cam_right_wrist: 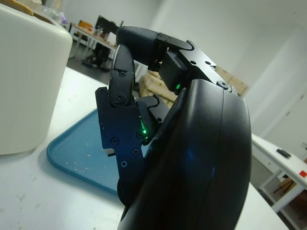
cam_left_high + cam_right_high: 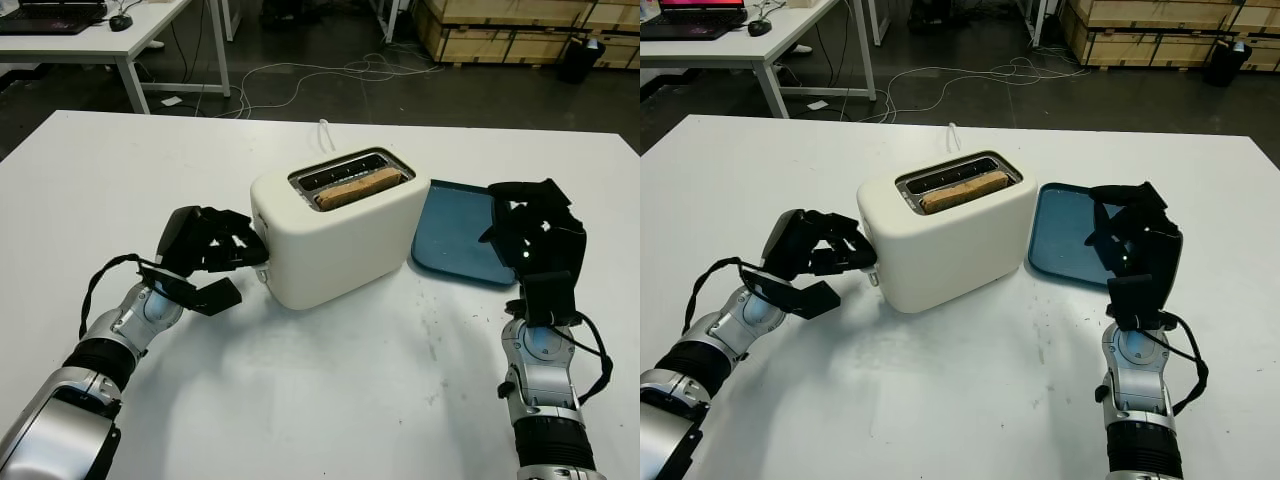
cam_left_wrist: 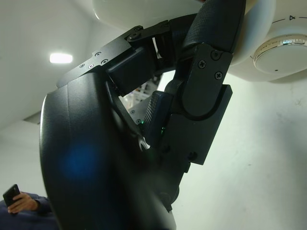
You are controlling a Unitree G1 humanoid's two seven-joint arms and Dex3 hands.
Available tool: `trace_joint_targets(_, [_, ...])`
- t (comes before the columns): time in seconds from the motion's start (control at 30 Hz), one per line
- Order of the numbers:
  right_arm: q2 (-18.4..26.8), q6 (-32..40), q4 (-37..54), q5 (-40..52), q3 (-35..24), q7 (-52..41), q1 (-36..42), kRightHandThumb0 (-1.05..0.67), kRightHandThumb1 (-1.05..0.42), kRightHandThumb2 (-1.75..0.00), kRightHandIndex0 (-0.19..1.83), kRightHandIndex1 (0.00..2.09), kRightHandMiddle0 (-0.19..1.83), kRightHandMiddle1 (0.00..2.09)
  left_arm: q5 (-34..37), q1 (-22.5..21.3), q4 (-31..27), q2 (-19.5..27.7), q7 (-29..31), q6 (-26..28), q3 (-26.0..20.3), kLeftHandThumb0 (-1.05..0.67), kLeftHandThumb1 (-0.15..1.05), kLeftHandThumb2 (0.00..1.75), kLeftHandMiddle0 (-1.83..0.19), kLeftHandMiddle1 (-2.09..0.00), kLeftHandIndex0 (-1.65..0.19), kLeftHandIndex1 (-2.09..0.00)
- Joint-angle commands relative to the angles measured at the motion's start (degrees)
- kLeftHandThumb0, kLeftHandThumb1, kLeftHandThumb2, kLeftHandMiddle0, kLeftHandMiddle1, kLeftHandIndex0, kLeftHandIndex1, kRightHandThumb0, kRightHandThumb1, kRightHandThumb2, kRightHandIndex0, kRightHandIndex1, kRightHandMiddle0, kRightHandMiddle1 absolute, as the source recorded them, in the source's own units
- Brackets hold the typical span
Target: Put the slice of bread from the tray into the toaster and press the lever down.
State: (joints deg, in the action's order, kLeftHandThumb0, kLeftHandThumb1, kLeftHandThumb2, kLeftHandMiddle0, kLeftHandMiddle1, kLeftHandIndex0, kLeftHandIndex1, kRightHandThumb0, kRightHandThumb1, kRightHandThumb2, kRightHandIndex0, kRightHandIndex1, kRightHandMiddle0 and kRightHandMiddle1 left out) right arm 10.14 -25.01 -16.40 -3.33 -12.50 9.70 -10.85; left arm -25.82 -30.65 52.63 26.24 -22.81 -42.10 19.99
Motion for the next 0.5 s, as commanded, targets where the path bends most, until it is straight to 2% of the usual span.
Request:
trace_joint_targets(0.0, [0.8, -1.2, -0.8, -0.5, 0.1, -0.1, -1.2, -0.53, -0.92, -0.30, 0.81, 1.75, 0.73, 1.47, -7.0, 7.9, 1.6, -3.4, 7.9, 5.4, 7.7, -0.87, 0.89, 0.02, -1.36, -0.91, -1.43, 0.00])
trace_joint_targets(0.03, [0.7, -1.1, -0.8, -0.4, 0.1, -0.2, -1.2, -0.53, -0.92, -0.30, 0.81, 1.75, 0.74, 1.46, -6.0, 8.3, -0.6, -2.7, 7.9, 4.4, 6.9, -0.88, 0.89, 0.01, -1.32, -1.06, -1.44, 0.00])
trace_joint_targets(0.17, [0.3, -0.2, 0.1, 0.4, 0.2, -0.6, -1.0, -0.54, -0.92, -0.29, 0.82, 1.75, 0.76, 1.45, 0.3, 10.7, -9.8, -0.5, 6.5, -0.2, 2.5, -0.90, 0.91, 0.05, -1.21, -1.38, -1.44, 0.00])
trace_joint_targets(0.3, [0.0, -0.5, -0.2, 0.4, 0.4, -0.8, -1.1, -0.54, -0.92, -0.28, 0.82, 1.75, 0.82, 1.29, 5.2, 12.3, -17.4, -0.2, 4.4, -2.7, -2.4, -0.94, 0.92, 0.22, -1.17, -1.41, -1.45, -0.01])
trace_joint_targets(0.47, [0.2, -1.0, -0.5, -0.5, 0.8, -0.4, -1.1, -0.53, -0.92, -0.28, 0.82, 1.75, 0.87, 1.21, 5.6, 12.4, -21.3, -1.2, 3.2, -3.5, -6.9, -0.94, 0.92, 0.24, -1.10, -1.50, -1.46, -0.01])
